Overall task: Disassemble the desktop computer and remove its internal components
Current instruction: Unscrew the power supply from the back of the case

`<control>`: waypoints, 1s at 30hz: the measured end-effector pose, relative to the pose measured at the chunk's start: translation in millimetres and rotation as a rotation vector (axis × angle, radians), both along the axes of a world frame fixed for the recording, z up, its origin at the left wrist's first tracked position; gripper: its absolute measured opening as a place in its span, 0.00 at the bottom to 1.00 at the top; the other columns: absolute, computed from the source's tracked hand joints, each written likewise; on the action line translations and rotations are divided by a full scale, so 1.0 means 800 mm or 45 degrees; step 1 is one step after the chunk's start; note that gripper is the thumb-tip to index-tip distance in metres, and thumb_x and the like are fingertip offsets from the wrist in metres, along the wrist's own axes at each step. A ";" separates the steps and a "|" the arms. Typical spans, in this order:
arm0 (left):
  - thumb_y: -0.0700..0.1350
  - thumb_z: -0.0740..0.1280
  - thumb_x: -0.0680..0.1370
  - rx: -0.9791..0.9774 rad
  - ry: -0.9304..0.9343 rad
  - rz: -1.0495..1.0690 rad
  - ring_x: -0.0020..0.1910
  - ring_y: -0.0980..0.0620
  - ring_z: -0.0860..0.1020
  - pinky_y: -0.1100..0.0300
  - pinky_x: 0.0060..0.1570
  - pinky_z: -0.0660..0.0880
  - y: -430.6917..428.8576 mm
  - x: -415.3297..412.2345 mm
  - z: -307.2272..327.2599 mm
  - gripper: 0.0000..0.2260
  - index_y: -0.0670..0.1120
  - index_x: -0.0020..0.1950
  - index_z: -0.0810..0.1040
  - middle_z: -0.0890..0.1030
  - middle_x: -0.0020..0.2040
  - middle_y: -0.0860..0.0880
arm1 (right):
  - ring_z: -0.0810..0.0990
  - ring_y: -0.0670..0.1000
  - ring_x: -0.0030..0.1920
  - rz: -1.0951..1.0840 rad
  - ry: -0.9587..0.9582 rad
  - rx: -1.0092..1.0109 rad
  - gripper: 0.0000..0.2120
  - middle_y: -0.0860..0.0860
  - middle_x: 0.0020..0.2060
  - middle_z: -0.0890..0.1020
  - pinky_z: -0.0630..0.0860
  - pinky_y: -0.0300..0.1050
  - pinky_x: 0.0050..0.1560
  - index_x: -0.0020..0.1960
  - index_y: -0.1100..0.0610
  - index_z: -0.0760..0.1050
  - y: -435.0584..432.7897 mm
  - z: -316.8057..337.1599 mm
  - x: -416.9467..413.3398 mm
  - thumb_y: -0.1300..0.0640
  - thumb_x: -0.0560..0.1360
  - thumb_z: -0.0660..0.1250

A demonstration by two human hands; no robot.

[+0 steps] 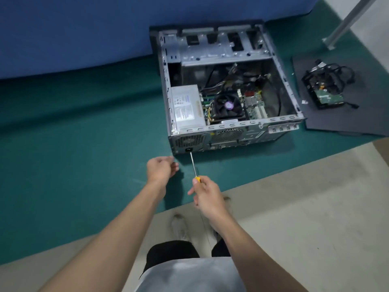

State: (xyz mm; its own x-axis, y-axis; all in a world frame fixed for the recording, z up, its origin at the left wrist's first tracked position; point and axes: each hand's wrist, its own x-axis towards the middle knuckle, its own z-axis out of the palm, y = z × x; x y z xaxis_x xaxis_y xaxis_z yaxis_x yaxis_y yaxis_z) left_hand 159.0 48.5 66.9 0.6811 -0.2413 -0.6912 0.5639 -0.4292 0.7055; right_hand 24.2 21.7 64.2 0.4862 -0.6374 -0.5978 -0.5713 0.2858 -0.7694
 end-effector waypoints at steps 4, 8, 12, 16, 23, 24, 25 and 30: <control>0.33 0.57 0.81 -0.159 0.284 0.001 0.41 0.48 0.80 0.61 0.46 0.77 -0.003 0.009 -0.016 0.07 0.36 0.52 0.74 0.80 0.44 0.41 | 0.67 0.45 0.26 -0.149 -0.072 0.270 0.10 0.49 0.34 0.79 0.65 0.40 0.27 0.45 0.56 0.71 0.013 -0.018 0.020 0.54 0.82 0.57; 0.35 0.56 0.82 -0.287 0.470 0.048 0.45 0.45 0.81 0.59 0.46 0.78 -0.010 0.016 -0.029 0.08 0.35 0.56 0.73 0.80 0.50 0.38 | 0.69 0.45 0.28 -0.192 -0.129 0.444 0.10 0.49 0.34 0.79 0.66 0.39 0.28 0.48 0.58 0.74 0.013 -0.030 0.034 0.55 0.82 0.57; 0.33 0.54 0.82 -0.380 0.529 0.141 0.45 0.43 0.82 0.58 0.45 0.80 -0.015 0.018 -0.039 0.11 0.32 0.61 0.70 0.80 0.52 0.35 | 0.67 0.45 0.27 -0.260 -0.154 0.555 0.11 0.51 0.36 0.77 0.64 0.38 0.26 0.48 0.59 0.75 0.010 -0.041 0.042 0.56 0.82 0.57; 0.29 0.55 0.80 -0.410 0.494 0.202 0.42 0.44 0.83 0.60 0.43 0.81 -0.018 0.018 -0.046 0.11 0.30 0.62 0.70 0.81 0.47 0.35 | 0.65 0.46 0.27 -0.349 -0.263 0.691 0.10 0.52 0.34 0.75 0.59 0.38 0.25 0.47 0.60 0.73 0.006 -0.046 0.045 0.57 0.82 0.57; 0.29 0.57 0.80 -0.378 0.468 0.220 0.39 0.47 0.84 0.63 0.39 0.81 -0.021 0.016 -0.051 0.10 0.31 0.60 0.72 0.82 0.44 0.38 | 0.64 0.46 0.26 -0.409 -0.344 0.822 0.10 0.53 0.34 0.73 0.57 0.38 0.24 0.48 0.61 0.73 0.003 -0.058 0.046 0.57 0.82 0.57; 0.29 0.58 0.80 -0.374 0.467 0.219 0.39 0.47 0.84 0.63 0.39 0.81 -0.021 0.016 -0.051 0.10 0.31 0.60 0.73 0.82 0.44 0.38 | 0.64 0.46 0.26 -0.421 -0.375 0.872 0.10 0.53 0.34 0.73 0.57 0.38 0.24 0.48 0.61 0.73 0.001 -0.060 0.044 0.58 0.82 0.57; 0.29 0.58 0.80 -0.368 0.464 0.214 0.39 0.47 0.84 0.63 0.39 0.81 -0.020 0.016 -0.051 0.10 0.31 0.59 0.73 0.82 0.44 0.38 | 0.64 0.46 0.26 -0.431 -0.418 0.938 0.10 0.53 0.34 0.73 0.57 0.38 0.24 0.48 0.61 0.73 -0.001 -0.062 0.043 0.58 0.82 0.57; 0.31 0.59 0.80 -0.296 0.413 0.129 0.38 0.48 0.85 0.62 0.40 0.81 -0.019 0.018 -0.052 0.08 0.35 0.55 0.76 0.83 0.43 0.40 | 0.61 0.46 0.27 -0.404 -0.538 1.154 0.09 0.51 0.33 0.70 0.56 0.37 0.24 0.48 0.60 0.71 -0.008 -0.069 0.040 0.58 0.82 0.55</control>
State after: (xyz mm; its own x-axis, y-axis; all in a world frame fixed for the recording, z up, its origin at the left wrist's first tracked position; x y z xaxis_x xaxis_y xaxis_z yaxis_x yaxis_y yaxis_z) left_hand 173.1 32.9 25.3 0.4654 -0.3595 -0.8088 0.8042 -0.2099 0.5560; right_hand 55.9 15.6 9.3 0.6556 -0.1703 -0.7357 -0.1045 0.9444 -0.3117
